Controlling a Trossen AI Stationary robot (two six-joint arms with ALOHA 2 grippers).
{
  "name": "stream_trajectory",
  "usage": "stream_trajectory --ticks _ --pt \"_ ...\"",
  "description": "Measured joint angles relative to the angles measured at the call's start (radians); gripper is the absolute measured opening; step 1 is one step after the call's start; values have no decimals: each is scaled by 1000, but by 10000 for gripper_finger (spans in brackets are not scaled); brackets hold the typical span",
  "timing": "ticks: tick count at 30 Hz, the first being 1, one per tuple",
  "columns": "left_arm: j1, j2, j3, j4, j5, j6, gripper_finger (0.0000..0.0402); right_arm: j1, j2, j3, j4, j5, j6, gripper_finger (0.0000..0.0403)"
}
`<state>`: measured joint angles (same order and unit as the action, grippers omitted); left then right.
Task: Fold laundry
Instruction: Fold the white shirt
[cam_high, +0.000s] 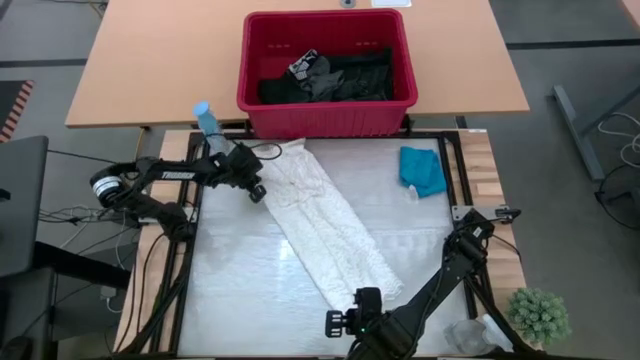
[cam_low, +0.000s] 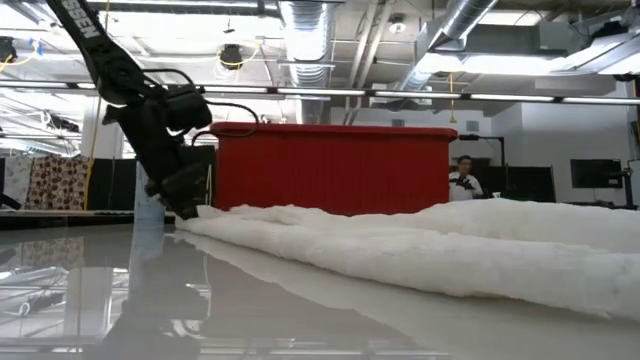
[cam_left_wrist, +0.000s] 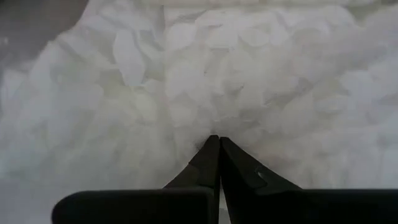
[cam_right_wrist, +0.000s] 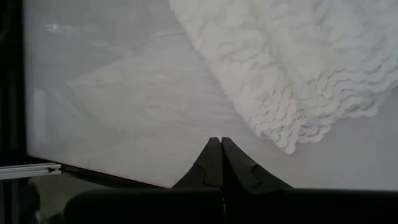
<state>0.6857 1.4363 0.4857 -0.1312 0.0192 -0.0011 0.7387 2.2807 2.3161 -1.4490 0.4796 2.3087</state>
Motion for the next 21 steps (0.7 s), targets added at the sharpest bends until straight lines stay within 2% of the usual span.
stream_trajectory --ticks 7,10,15,21 --pt "-176 -108 -50 -66 32 -321 0 -22 0 0 -56 -33 0 16" --pt "-290 -132 -50 -93 0 -407 0 -23 0 0 -68 -33 -1 16" --pt "-470 -138 -45 -176 -41 -643 0 -21 0 0 -62 -48 3 16" --pt "-658 -173 -37 -222 41 -880 0 -15 -2 -13 -90 -245 29 16"
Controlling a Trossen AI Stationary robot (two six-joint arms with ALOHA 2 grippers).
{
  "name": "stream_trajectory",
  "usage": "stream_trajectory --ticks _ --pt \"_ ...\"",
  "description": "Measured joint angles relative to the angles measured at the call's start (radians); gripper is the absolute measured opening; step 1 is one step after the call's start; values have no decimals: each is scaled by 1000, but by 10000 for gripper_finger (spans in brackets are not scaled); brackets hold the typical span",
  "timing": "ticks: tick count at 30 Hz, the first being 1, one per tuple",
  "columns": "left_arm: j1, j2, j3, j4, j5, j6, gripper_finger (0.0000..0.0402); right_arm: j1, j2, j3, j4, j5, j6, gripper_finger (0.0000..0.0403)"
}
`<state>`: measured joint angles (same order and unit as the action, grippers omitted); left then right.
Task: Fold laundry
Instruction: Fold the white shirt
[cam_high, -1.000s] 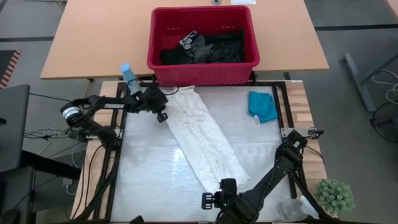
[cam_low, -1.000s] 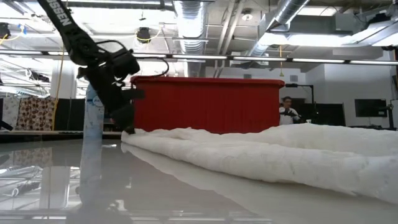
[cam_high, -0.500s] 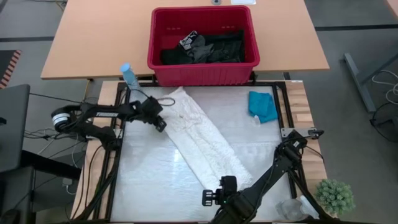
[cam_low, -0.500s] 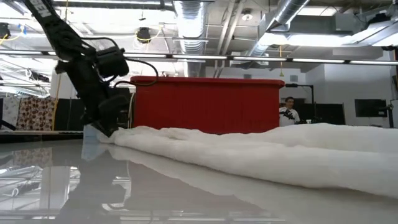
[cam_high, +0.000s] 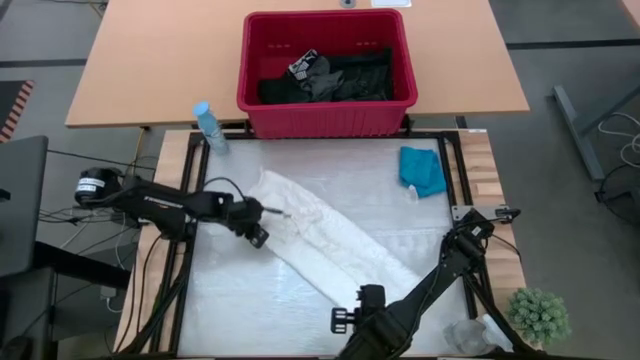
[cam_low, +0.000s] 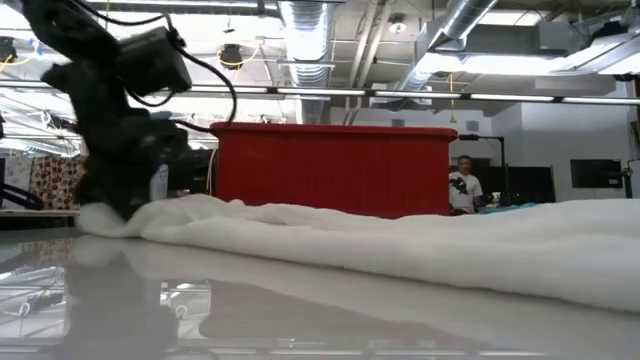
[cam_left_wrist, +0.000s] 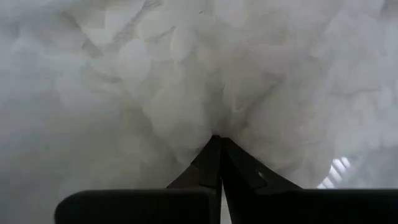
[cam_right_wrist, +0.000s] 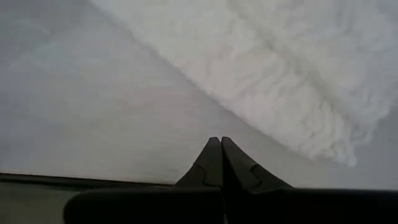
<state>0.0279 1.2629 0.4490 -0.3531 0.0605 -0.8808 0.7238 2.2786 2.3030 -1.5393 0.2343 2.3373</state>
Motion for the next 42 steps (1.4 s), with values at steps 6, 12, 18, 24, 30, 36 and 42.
stream_trajectory --ticks 6,12,18,24,30,36,42 --pt "-83 -134 80 -80 32 -126 0 16 0 -124 46 -189 7 16" --pt "-102 -260 119 -178 -29 -109 0 26 1 -281 218 -255 18 16" --pt "-102 -288 118 -205 -83 -108 0 15 1 -384 206 -282 30 16" --pt "-102 -287 119 -217 -49 -96 0 -11 1 -446 156 -309 12 16" --pt "-102 -288 119 -272 -74 -57 0 -13 -4 -567 156 -459 -47 16" --pt "-102 -284 120 -299 -93 2 0 -49 -4 -665 106 -520 -186 16" --pt "-102 -281 118 -280 -211 98 0 -148 -4 -719 66 -464 -396 16"
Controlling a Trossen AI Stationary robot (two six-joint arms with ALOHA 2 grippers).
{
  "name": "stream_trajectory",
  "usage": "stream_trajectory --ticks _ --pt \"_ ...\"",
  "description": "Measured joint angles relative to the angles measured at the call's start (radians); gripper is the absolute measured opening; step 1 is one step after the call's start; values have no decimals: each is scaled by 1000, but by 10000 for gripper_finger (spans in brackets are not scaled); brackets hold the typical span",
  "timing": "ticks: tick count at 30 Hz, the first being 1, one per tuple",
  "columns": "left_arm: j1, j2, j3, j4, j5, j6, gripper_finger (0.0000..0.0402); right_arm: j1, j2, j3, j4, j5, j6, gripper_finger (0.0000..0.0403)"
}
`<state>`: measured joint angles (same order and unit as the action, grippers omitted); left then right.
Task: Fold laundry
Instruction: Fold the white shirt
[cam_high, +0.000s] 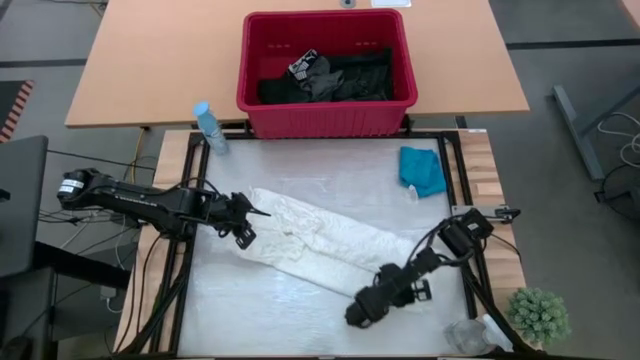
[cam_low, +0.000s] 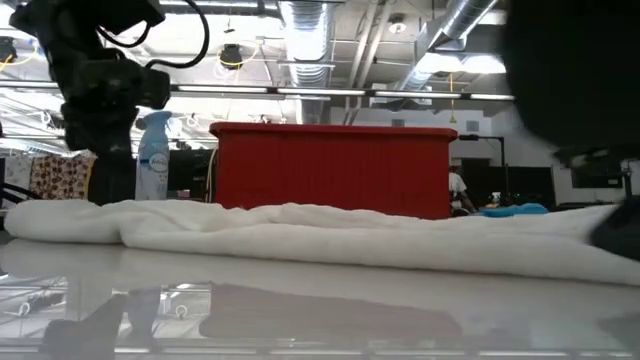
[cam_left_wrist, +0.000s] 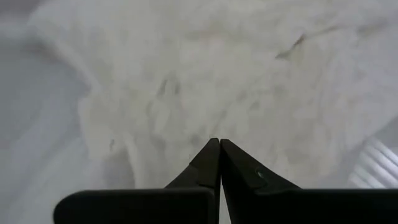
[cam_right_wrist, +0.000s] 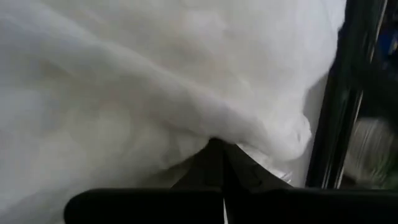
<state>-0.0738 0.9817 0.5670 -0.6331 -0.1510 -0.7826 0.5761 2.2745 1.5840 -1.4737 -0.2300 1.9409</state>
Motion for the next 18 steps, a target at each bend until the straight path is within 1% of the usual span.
stream_trajectory --ticks 2,5,8,11,18 --pt "0 -1 -12 26 -11 27 0 -38 0 0 -11 34 -61 16" --pt "0 0 -58 41 12 44 0 -83 0 4 -19 85 -133 16" --pt "-5 0 -115 55 -8 40 0 -115 0 15 -19 140 -202 16" --pt "-12 0 -171 89 -2 32 0 -139 0 17 -20 169 -278 16" --pt "-37 -6 -277 130 32 -96 0 -168 1 15 -82 189 -380 16"
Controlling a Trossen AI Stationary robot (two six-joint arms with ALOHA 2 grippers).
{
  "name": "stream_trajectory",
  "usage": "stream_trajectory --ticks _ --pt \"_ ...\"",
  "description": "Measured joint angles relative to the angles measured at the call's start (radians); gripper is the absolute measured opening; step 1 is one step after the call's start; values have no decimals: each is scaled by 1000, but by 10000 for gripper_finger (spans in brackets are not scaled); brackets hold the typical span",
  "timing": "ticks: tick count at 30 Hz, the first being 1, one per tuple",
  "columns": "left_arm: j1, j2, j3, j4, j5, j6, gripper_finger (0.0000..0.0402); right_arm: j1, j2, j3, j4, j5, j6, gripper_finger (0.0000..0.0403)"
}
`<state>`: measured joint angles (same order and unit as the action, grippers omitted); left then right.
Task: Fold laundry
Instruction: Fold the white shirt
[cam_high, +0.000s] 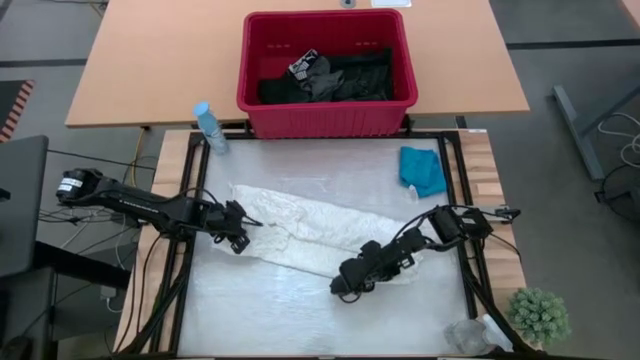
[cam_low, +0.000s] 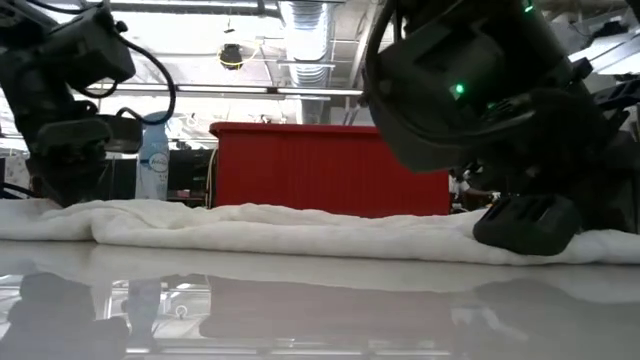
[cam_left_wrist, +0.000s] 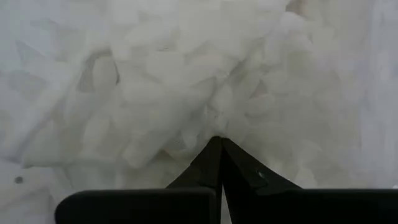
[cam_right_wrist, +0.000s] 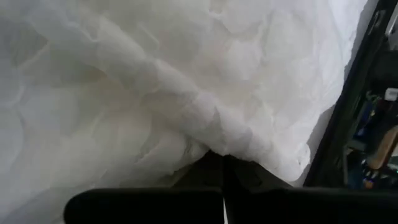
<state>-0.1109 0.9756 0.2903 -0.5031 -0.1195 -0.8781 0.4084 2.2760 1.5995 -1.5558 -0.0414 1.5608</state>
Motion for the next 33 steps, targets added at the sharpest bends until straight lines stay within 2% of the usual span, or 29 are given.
stream_trajectory --ticks 4,9,14,20,25,28,30,33 --pt "-32 -1 -10 9 3 -29 0 -2 0 -14 -4 -32 -22 16" --pt "-67 -6 -2 40 66 -101 0 -1 -3 -43 -11 -109 18 16" --pt "-69 -26 93 -2 58 -63 0 24 -28 -50 -4 -90 55 24" --pt "-70 -27 226 -74 81 -22 0 42 -166 -109 -12 -59 188 27" --pt "-65 -26 359 7 15 88 0 79 -323 -108 -12 41 323 28" --pt "-37 -17 415 128 7 181 0 114 -414 -109 -13 48 389 36" --pt "-9 -3 437 199 17 221 0 143 -479 -120 -15 47 457 56" --pt "38 24 458 327 97 291 11 193 -559 -146 -16 46 561 106"
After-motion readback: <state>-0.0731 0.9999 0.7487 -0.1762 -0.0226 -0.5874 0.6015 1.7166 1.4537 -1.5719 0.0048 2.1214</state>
